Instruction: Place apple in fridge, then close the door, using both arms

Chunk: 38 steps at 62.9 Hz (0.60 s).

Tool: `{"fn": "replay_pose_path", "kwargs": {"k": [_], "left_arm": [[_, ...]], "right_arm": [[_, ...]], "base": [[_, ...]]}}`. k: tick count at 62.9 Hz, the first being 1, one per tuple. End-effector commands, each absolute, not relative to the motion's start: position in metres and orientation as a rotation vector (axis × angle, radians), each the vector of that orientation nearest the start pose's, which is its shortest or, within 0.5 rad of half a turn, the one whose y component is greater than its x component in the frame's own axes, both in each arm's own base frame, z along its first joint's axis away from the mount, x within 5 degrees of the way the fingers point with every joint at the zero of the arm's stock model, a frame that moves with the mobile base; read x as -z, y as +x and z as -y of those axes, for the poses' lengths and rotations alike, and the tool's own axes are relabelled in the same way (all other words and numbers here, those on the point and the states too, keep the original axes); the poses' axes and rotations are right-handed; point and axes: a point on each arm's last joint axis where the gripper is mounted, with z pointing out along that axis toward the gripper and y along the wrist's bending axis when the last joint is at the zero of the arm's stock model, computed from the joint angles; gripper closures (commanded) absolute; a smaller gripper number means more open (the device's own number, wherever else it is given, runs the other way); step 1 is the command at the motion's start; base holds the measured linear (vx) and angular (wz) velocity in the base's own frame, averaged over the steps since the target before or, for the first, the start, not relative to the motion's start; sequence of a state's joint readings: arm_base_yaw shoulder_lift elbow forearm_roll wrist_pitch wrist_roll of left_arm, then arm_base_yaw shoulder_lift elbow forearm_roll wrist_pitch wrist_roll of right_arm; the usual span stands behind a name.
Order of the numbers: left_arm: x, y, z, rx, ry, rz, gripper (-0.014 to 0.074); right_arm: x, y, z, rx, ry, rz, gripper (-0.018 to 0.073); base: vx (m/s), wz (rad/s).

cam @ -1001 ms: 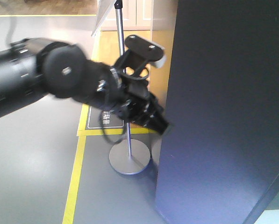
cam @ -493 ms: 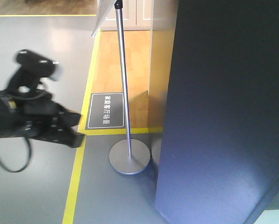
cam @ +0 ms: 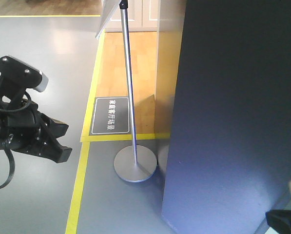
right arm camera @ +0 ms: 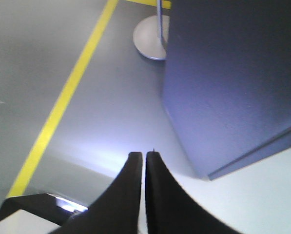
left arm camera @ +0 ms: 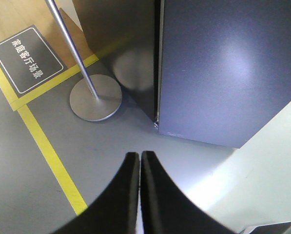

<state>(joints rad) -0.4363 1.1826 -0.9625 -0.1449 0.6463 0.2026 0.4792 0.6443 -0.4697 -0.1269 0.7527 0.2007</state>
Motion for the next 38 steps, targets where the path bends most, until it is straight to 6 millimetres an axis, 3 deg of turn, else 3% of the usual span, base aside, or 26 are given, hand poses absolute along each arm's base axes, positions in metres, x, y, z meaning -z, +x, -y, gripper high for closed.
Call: {"fn": "replay_pose_path", "kwargs": {"k": [1,16,38], "left_arm": [[-0.341,0.219,0.110,0.292,0.608,-2.176,0.0603],[-0.341,0.219,0.110,0.292,0.608,-2.176,0.0603],[-0.341,0.219,0.110,0.292,0.608,-2.176,0.0603]], "right_arm": [[-0.268,0.118,-0.047,-0.109,-0.402,-2.321,0.0570],[-0.290,0.153,-0.034,0.010,-0.215,-2.337,0.0564],[-0.326,0.178,0.009,0.083,0.091,-2.011,0.0563]], "base": [[0.00,0.00],[0.00,0.00],[0.00,0.00]]}}
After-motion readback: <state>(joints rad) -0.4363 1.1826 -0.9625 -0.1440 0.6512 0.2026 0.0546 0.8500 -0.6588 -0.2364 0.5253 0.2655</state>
